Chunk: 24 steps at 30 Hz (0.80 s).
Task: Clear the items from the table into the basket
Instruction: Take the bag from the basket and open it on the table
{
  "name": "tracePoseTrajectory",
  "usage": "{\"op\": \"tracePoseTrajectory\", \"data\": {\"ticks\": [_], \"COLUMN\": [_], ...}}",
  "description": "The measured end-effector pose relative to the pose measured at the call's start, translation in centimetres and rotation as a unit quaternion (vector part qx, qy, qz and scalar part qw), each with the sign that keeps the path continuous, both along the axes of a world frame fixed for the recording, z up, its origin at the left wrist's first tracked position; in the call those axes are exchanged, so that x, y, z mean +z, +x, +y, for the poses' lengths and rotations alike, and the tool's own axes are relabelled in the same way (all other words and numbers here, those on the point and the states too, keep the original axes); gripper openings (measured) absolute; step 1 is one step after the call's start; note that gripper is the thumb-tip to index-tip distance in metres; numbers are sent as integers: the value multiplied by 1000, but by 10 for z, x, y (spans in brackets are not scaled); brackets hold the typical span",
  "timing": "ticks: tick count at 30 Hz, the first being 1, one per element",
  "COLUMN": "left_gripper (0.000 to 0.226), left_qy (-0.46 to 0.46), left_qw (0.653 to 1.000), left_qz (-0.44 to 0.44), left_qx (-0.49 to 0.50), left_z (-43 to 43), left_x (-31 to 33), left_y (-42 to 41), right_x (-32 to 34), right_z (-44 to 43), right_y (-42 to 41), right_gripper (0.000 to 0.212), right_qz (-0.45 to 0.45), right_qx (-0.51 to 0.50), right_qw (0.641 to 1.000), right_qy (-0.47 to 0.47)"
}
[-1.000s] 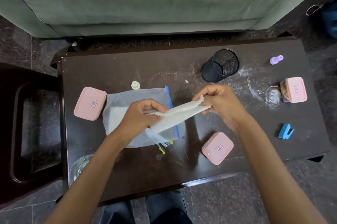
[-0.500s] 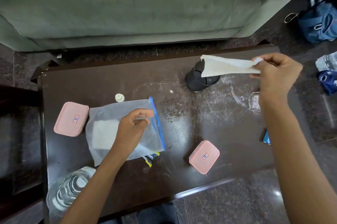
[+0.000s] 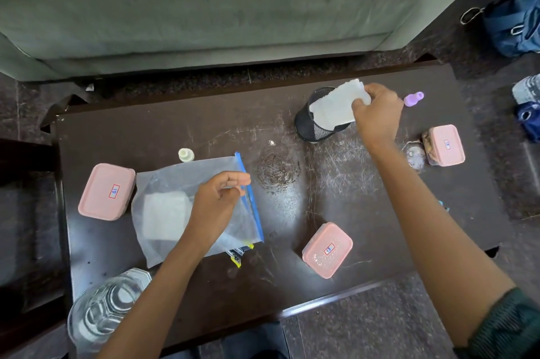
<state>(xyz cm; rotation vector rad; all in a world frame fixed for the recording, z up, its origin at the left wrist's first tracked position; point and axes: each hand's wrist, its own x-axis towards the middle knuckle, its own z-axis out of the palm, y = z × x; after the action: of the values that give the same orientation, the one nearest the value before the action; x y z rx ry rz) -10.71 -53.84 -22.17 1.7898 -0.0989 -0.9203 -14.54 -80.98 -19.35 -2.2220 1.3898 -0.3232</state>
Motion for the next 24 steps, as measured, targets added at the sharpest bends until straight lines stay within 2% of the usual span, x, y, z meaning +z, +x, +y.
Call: {"op": "tracePoseTrajectory", "data": {"ticks": [4, 6, 8, 9, 11, 13, 15, 18, 22, 24], "left_gripper": [29, 29, 31, 33, 35, 35, 43, 61, 67, 68], "left_qy": [1, 14, 44, 57, 75, 107, 159, 227, 257, 262], "left_qw": [1000, 998, 994, 992, 984, 965, 935, 896, 860, 854], "left_qz": [-23, -56, -93, -108, -145, -195, -195, -117, -163, -178], "left_qx": [-6, -12, -30, -38, -65, -138, -250, -364, -409, -413], "left_z": [2, 9, 19, 27, 45, 68, 93, 122, 147, 157], "left_x": [1, 1, 0, 0, 0, -7, -19, -40, -59, -65], "left_y": [1, 4, 8, 10, 16, 25, 32, 35, 41, 47], "right_x": [10, 23, 31, 30, 20, -1, -26, -57, -71, -72], "right_z": [0, 15, 46, 67, 112, 155, 191, 220, 239, 248], "right_y": [-6, -19, -37, -46, -57, -60, -59, -54, -41, -34], "right_gripper": [43, 44, 29, 22, 17, 21, 41, 71, 76, 75], "right_qz": [-3, -44, -125, -153, -173, -121, -28, 100, 108, 112], "right_qx": [21, 39, 48, 61, 104, 158, 229, 263, 240, 247], "right_qw": [1000, 992, 975, 971, 978, 971, 948, 937, 950, 952], "right_qy": [-18, -107, -179, -174, -51, 130, 218, 207, 165, 142]}}
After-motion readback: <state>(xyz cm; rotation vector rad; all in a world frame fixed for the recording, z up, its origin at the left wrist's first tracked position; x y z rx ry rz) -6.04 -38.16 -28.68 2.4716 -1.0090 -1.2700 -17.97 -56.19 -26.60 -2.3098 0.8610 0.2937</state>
